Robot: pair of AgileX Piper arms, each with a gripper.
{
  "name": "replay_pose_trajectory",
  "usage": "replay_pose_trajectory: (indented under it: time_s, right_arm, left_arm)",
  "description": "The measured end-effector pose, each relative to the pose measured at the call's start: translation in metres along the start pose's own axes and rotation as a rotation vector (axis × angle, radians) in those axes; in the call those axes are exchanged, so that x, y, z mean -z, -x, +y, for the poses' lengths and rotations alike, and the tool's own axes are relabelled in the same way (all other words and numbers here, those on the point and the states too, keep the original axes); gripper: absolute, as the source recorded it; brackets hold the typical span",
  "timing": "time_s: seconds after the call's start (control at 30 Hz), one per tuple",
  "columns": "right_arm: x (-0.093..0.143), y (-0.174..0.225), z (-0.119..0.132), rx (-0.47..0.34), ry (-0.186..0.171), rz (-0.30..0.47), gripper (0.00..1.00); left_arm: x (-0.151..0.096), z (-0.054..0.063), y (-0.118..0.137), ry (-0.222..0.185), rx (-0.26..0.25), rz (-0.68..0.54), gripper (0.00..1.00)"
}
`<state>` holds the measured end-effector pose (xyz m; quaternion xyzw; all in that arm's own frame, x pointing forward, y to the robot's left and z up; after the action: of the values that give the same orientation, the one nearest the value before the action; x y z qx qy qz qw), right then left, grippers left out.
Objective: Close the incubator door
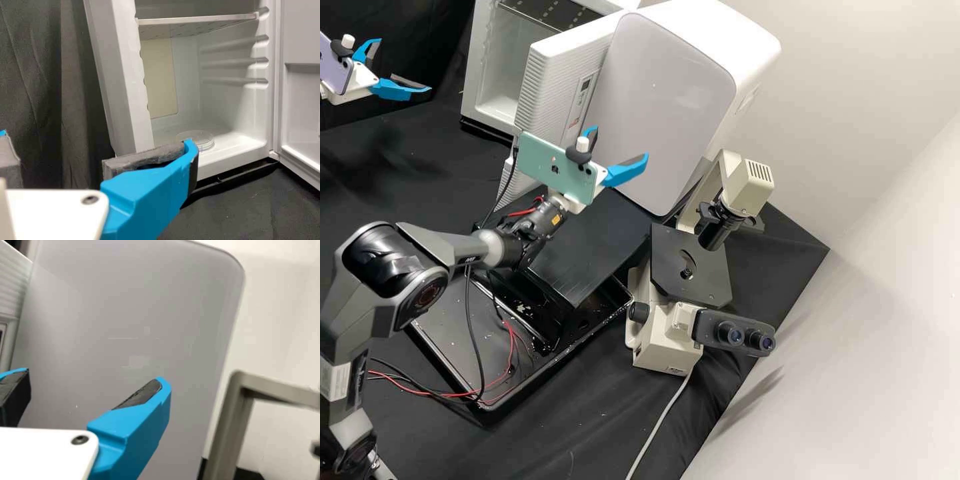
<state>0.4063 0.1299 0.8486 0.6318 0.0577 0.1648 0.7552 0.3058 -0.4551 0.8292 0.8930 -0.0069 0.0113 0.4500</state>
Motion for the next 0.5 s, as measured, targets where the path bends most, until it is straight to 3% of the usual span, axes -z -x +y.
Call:
replay_pose_trajectory:
  time_s: [0.2,0.5]
  right_arm:
    - [0.019,-0.023,-0.003,0.006,0.043,0.037,0.0]
    - [0.037,-0.047,0.001,-0.005,0.069,0.063,0.0]
  left_arm:
    - [0.0,0.0,0.0,0.0,0.0,0.0,1.0]
    - [0.0,0.0,0.0,0.0,0.0,0.0,1.0]
